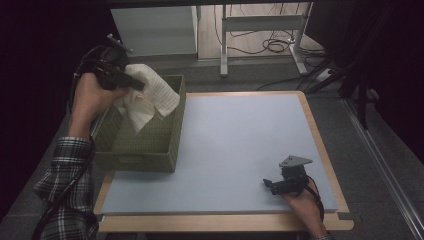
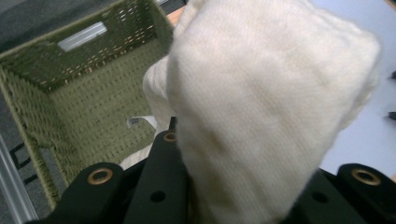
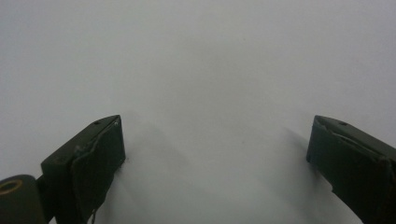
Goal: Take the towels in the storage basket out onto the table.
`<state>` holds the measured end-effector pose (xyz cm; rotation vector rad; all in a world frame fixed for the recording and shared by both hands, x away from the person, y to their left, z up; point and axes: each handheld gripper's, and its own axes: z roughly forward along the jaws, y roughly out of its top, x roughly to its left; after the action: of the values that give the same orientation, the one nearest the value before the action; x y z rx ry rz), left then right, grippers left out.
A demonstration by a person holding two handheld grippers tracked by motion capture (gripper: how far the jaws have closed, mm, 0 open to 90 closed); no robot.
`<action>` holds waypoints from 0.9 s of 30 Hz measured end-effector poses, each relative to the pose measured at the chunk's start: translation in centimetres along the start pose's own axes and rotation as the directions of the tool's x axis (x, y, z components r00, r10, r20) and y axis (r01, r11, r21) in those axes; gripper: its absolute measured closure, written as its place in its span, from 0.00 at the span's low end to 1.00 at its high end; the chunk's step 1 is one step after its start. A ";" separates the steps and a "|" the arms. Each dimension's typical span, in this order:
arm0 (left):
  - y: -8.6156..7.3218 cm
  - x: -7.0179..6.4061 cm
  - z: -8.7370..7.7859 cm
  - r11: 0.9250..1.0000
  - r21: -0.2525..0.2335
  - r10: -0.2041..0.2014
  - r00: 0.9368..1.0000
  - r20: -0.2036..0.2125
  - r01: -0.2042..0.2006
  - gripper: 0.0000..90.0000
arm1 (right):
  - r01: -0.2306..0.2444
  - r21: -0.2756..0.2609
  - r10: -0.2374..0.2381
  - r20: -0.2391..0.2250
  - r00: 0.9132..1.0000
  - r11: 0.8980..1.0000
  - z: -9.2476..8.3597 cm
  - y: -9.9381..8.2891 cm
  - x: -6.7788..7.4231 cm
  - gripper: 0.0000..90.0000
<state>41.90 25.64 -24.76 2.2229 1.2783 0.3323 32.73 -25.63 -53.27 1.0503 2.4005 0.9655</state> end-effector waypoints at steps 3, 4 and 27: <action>0.6 -0.6 -0.4 1.000 -0.002 0.013 1.000 -0.002 -0.013 0.89 | 0.001 -0.001 -0.001 0.000 1.000 1.000 0.0 0.0 0.0 0.05; 0.9 -0.9 -0.7 1.000 -0.003 0.017 1.000 -0.002 -0.017 0.89 | 0.000 0.000 0.000 0.000 1.000 1.000 0.0 0.0 0.0 0.05; 6.4 -8.9 2.7 0.983 -0.028 0.184 0.976 0.121 -0.182 0.88 | -0.001 -0.001 0.001 -0.002 1.000 1.000 0.0 0.0 0.0 0.05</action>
<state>43.15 14.58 -22.81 2.3141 1.0063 0.2684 32.73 -25.62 -53.29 1.0511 2.4004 0.9686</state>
